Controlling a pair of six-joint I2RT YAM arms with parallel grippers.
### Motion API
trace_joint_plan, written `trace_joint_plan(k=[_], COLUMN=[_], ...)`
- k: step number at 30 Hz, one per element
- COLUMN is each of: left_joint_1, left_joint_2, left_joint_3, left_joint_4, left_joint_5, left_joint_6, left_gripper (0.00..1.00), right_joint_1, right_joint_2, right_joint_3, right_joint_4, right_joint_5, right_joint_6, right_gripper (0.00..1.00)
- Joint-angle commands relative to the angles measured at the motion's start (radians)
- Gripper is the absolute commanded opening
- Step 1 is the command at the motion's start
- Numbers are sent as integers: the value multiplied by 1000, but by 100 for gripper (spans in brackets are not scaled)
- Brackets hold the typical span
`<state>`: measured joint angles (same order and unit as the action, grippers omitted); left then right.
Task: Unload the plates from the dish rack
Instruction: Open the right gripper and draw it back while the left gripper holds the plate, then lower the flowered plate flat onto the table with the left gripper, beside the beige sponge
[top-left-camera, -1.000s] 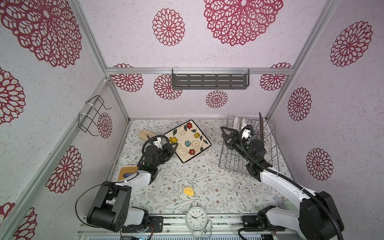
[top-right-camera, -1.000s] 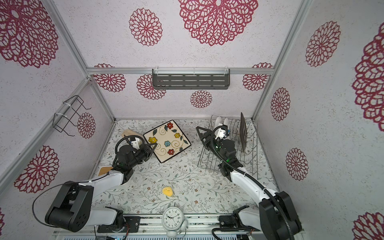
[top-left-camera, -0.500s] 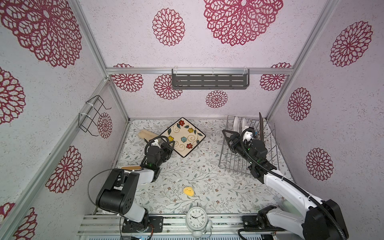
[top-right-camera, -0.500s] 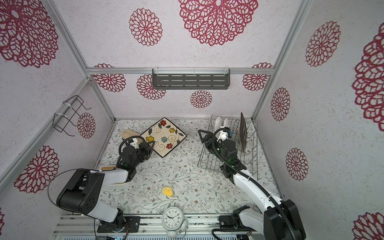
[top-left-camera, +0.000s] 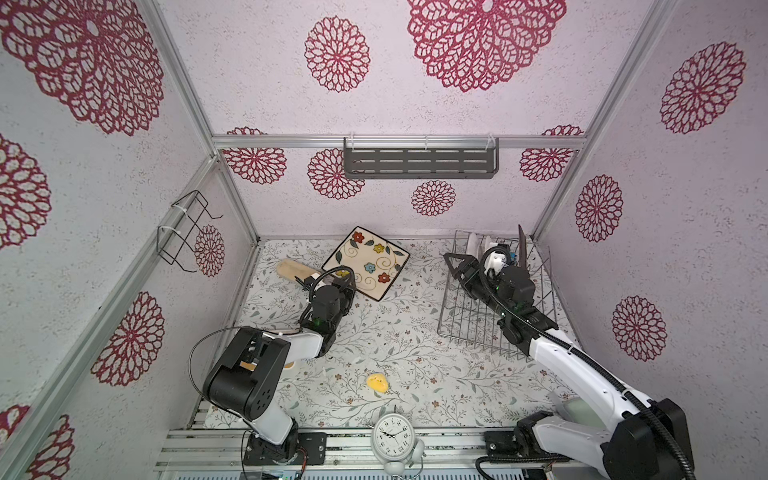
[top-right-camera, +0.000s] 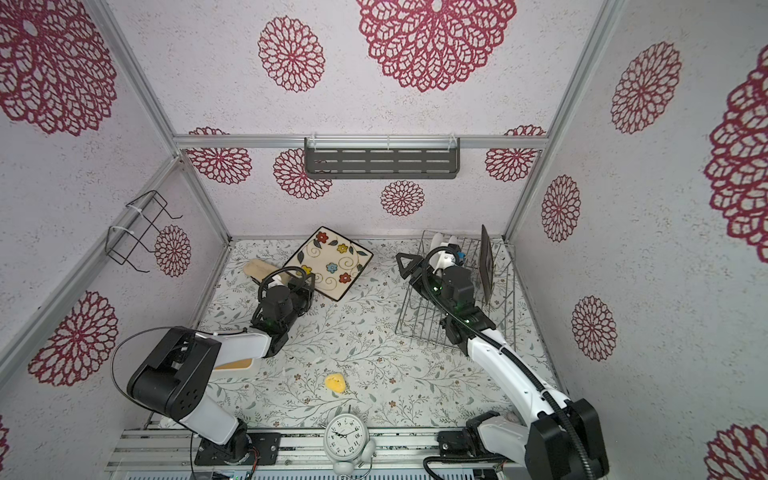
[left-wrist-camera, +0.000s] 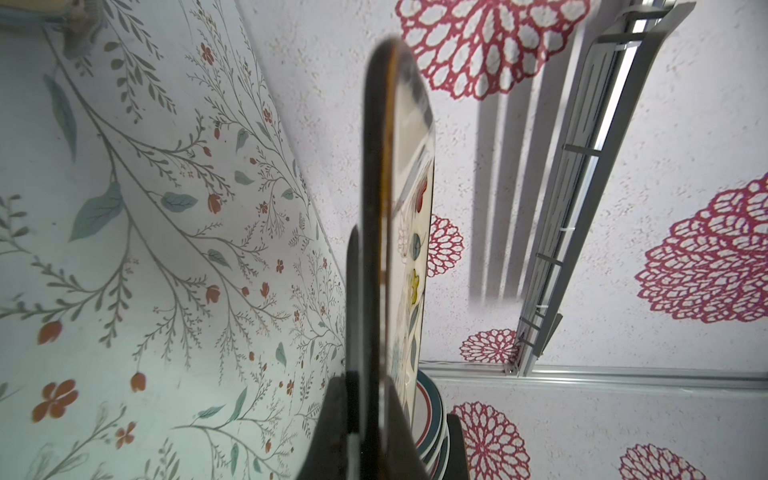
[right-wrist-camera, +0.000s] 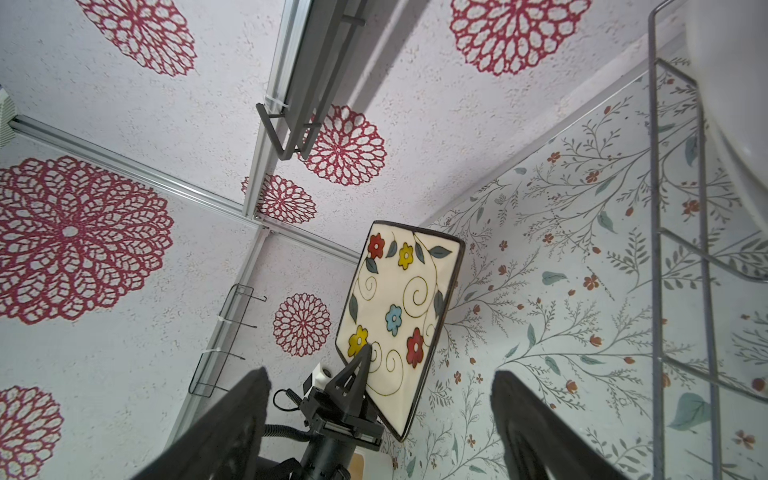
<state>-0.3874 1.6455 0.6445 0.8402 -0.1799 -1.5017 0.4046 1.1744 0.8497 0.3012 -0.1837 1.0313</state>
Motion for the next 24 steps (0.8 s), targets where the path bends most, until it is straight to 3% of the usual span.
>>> trace_joint_plan(k=[1, 8, 24], left_joint_1=[-16, -60, -107], left_joint_2=[-2, 40, 162], left_joint_3=[78, 123, 226], left_joint_4=[200, 172, 129], left_joint_5=[-111, -235, -298], left_joint_6=[-74, -117, -276], left_gripper=[0, 0, 0], right_joint_1=[-6, -9, -13], right_joint_2=[7, 39, 95], right_joint_3=[45, 79, 152], right_joint_4=[-30, -82, -220], right_joint_5=[13, 15, -23], right_joint_6=[-64, -107, -206], right_gripper=[87, 87, 87])
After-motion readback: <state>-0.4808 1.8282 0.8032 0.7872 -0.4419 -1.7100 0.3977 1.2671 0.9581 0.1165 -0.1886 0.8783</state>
